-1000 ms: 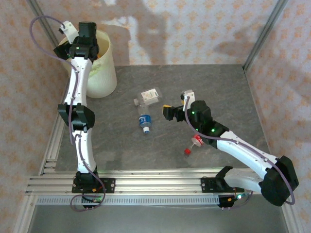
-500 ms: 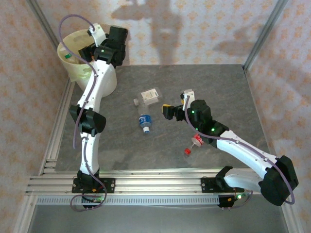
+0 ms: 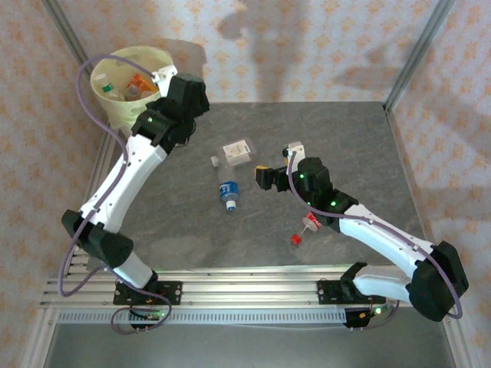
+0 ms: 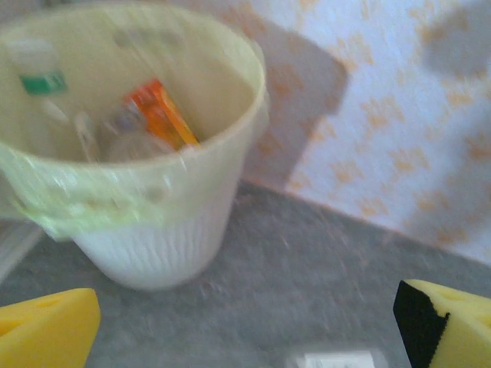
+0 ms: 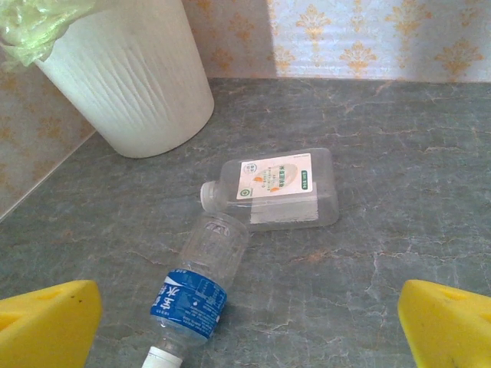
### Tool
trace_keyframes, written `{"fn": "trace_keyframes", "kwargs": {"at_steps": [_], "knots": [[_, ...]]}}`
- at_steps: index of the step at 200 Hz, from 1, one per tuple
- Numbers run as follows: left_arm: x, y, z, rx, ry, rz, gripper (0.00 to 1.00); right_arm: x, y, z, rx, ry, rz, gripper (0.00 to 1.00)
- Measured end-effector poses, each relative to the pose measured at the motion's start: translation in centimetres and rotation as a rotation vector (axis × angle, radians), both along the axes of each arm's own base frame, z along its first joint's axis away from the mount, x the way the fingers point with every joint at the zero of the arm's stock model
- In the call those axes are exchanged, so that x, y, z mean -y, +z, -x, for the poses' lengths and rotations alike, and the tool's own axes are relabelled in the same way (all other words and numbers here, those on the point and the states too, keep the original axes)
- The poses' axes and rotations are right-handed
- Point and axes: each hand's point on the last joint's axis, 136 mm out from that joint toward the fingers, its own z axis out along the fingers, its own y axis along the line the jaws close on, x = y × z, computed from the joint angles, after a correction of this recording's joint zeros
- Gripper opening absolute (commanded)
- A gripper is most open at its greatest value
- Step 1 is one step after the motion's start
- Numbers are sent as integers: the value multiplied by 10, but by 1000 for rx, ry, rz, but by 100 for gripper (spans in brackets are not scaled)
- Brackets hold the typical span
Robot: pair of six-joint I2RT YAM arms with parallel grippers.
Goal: Put the plastic bottles in the bin
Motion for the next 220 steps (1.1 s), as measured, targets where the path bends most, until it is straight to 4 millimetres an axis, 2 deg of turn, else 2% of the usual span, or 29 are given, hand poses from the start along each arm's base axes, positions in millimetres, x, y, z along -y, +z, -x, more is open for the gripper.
{"fn": "trace_keyframes", "kwargs": {"at_steps": [43, 91, 107, 120, 144, 162, 220], "knots": [[32, -75, 26, -123, -138, 156, 100, -1, -6, -2, -14, 0, 10, 99], [79, -148, 56, -244, -274, 316, 100, -4, -8, -7, -5, -7, 5, 99], [88, -169, 65, -278, -296, 350, 100, -5, -13, -8, -17, -9, 12, 99], [92, -178, 69, -301, -303, 358, 100, -5, -15, -9, -21, -12, 17, 99], [98, -177, 70, -295, -315, 373, 100, -4, -15, -10, -20, -15, 17, 99], [103, -184, 71, -315, -324, 364, 100, -4, -15, -10, -19, -17, 18, 99], [125, -255, 71, -522, -339, 268, 100, -3, -15, -11, -20, -28, 16, 99]]}}
